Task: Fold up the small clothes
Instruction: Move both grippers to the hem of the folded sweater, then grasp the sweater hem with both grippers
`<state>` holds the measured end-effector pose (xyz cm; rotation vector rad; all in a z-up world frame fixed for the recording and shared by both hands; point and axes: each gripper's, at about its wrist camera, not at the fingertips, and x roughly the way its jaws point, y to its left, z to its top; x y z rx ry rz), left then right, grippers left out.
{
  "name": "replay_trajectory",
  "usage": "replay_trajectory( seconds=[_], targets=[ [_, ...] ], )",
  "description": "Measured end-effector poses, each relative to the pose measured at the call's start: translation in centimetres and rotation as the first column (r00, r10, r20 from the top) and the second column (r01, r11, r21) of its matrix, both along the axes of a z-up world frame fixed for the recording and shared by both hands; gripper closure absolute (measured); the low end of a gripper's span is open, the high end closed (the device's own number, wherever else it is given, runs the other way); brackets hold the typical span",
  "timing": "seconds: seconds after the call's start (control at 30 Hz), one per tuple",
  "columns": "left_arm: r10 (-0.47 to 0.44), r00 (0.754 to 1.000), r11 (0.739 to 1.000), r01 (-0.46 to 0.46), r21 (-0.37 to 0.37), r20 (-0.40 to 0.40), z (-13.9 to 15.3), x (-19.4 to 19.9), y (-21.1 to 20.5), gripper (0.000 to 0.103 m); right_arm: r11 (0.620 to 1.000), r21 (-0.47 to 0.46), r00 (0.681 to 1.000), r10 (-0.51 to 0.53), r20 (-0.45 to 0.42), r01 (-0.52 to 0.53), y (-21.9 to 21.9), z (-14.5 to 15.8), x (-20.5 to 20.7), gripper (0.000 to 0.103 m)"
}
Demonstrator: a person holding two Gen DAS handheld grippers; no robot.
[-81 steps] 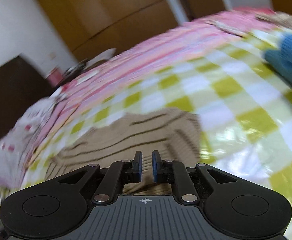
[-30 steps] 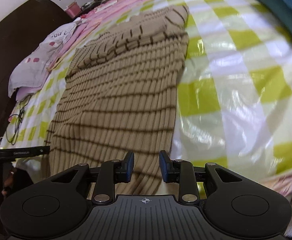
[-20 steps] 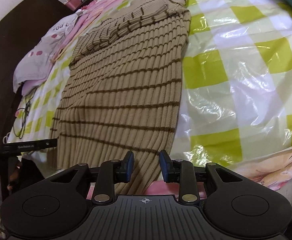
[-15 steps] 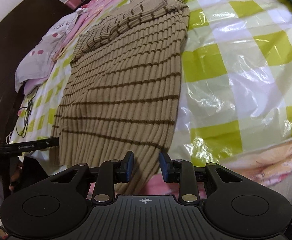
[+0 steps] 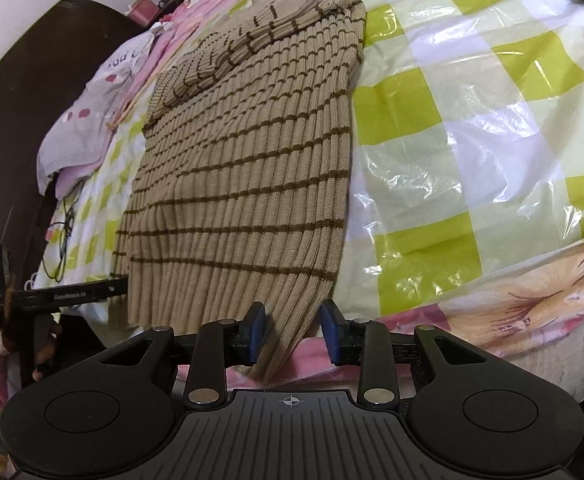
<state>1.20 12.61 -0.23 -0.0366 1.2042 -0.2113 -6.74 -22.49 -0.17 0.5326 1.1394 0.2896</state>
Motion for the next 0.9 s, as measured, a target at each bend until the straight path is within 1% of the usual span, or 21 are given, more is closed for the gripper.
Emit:
replay_trajectory(
  seconds=[0.03, 0.1, 0.17, 0.27, 0.37, 0.4, 0.43, 0.5, 0.6, 0.67, 0.8, 0.9],
  targets=[
    [-0.003, 1.000, 1.000, 0.003, -0.008, 0.002, 0.0, -0.1, 0.0, 0.066, 1.000, 0.009, 1.000, 0.005, 0.000, -0.005, 0.1, 0.0, -0.1, 0.071],
    [-0.007, 1.000, 1.000, 0.007, -0.023, 0.001, 0.1, -0.2, 0.1, 0.068, 1.000, 0.016, 1.000, 0.017, 0.006, -0.017, 0.5, 0.0, -0.1, 0.071],
    [0.000, 1.000, 0.999, 0.000, -0.037, -0.005, 0.0, -0.1, 0.3, 0.068, 1.000, 0.015, 1.000, 0.014, 0.012, -0.014, 0.9, -0.3, 0.2, 0.071],
    [0.010, 1.000, 0.998, -0.012, -0.056, -0.022, -0.1, 0.2, 0.6, 0.068, 0.999, 0.045, 1.000, -0.007, 0.016, 0.006, 0.9, -0.5, 0.5, 0.072],
    [0.014, 0.999, 0.998, -0.016, -0.063, -0.040, -0.3, 0.6, 0.6, 0.068, 0.999, 0.054, 1.000, -0.008, 0.027, 0.006, 0.8, -0.5, 0.5, 0.079],
    [0.021, 0.999, 0.998, -0.023, -0.066, -0.038, -0.2, 0.5, 0.7, 0.069, 0.998, 0.060, 1.000, -0.008, 0.029, 0.006, 0.9, -0.7, 0.5, 0.085],
    [0.027, 0.999, 0.997, -0.030, -0.074, -0.032, -0.1, 0.4, 0.8, 0.077, 0.997, 0.075, 0.999, -0.020, 0.028, 0.017, 0.8, -0.9, 0.5, 0.091],
    [0.049, 0.998, 0.992, -0.052, -0.118, -0.025, 0.1, 0.2, 1.4, 0.086, 0.990, 0.131, 0.998, -0.048, 0.032, 0.044, 0.6, -1.1, 0.4, 0.094],
    [0.100, 0.995, 0.973, -0.096, -0.209, 0.009, 0.9, -0.2, 2.7, 0.089, 0.978, 0.198, 0.993, -0.083, 0.088, 0.064, 0.1, -0.4, -0.1, 0.095],
    [0.113, 0.993, 0.960, -0.099, -0.262, 0.038, 1.7, -0.3, 3.1, 0.090, 0.973, 0.221, 0.986, -0.103, 0.132, 0.072, -0.3, 0.6, -0.2, 0.096],
    [0.133, 0.985, 0.919, -0.080, -0.386, 0.112, 3.6, 0.0, 3.5, 0.090, 0.955, 0.280, 0.966, -0.154, 0.208, 0.092, -1.2, 2.4, 0.2, 0.096],
    [0.166, 0.972, 0.877, -0.067, -0.475, 0.168, 5.0, 0.7, 3.7, 0.090, 0.941, 0.323, 0.945, -0.194, 0.262, 0.104, -1.5, 3.9, 0.6, 0.096]
  ],
)
